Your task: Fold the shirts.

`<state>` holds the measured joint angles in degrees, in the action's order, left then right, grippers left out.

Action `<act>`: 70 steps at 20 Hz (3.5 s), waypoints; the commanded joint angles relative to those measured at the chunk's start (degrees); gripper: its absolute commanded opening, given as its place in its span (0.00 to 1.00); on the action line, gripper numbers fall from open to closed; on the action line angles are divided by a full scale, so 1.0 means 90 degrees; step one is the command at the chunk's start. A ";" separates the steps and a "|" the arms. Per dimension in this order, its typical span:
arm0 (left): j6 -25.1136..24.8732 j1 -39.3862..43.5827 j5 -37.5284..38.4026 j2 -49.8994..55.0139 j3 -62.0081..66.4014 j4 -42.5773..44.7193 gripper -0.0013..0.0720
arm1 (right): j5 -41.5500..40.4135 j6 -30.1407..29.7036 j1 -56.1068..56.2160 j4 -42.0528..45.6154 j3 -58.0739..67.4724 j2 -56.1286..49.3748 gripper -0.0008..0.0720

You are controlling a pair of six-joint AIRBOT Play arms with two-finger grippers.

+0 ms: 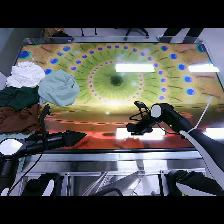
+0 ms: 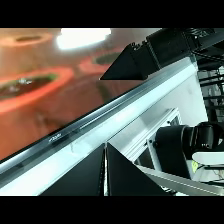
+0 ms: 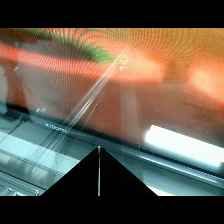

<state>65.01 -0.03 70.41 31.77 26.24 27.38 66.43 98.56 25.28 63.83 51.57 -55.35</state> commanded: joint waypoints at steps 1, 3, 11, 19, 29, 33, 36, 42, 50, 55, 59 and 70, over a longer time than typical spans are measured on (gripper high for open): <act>-0.0002 0.0000 0.0002 -0.0005 -0.0002 0.0002 0.04 | 0.0000 0.0000 0.0002 0.0000 -0.0002 -0.0005 0.04; -0.0002 0.0000 0.0002 -0.0005 -0.0002 0.0002 0.04 | 0.0000 0.0002 0.0002 0.0000 -0.0002 -0.0005 0.04; -0.0002 0.0000 0.0002 -0.0005 -0.0002 0.0002 0.04 | -0.0002 0.0000 0.0002 0.0000 -0.0002 -0.0005 0.04; -0.0005 -0.0005 -0.0306 -0.0005 -0.0002 0.0015 0.04 | -0.0134 0.0002 0.0002 0.0000 -0.0002 -0.0005 0.04; 0.0019 -0.2436 -0.3213 0.2234 0.1416 0.2093 0.95 | -0.0602 0.0002 -0.0083 0.0000 0.0019 -0.0061 0.45; 0.0010 -0.2790 -0.3062 0.4503 0.2533 0.1642 0.95 | -0.0624 0.0002 -0.0410 0.0000 0.0022 -0.0053 0.70; -0.0005 -0.2446 -0.3038 0.6084 0.3558 0.1457 0.95 | -0.0736 0.0002 -0.0712 0.0000 0.0024 -0.0053 0.70; 0.0000 -0.1819 -0.2939 0.7978 0.5243 0.1722 0.95 | -0.0736 0.0002 -0.1188 0.0000 0.0024 -0.0053 0.70; 0.0119 -0.1719 -0.1018 0.8009 0.6926 0.1382 0.04 | -0.0719 0.0002 -0.1224 -0.0002 0.0056 -0.0029 0.69; 0.0267 -0.0799 0.0347 0.6851 0.8121 0.0510 0.04 | -0.0712 -0.0204 -0.1508 0.0000 0.0503 -0.0015 0.20; 0.0833 0.0542 0.0736 0.6161 0.8250 0.0874 0.04 | -0.0406 -0.0481 -0.2290 -0.0002 0.0981 0.0379 0.10; 0.2402 0.3011 0.0576 0.6914 0.8422 0.3342 0.98 | 0.0488 -0.0777 -0.3351 0.0000 0.1018 0.1064 0.39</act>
<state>83.26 25.26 74.43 91.94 100.90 54.89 69.14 92.03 -4.08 63.86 60.66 -46.17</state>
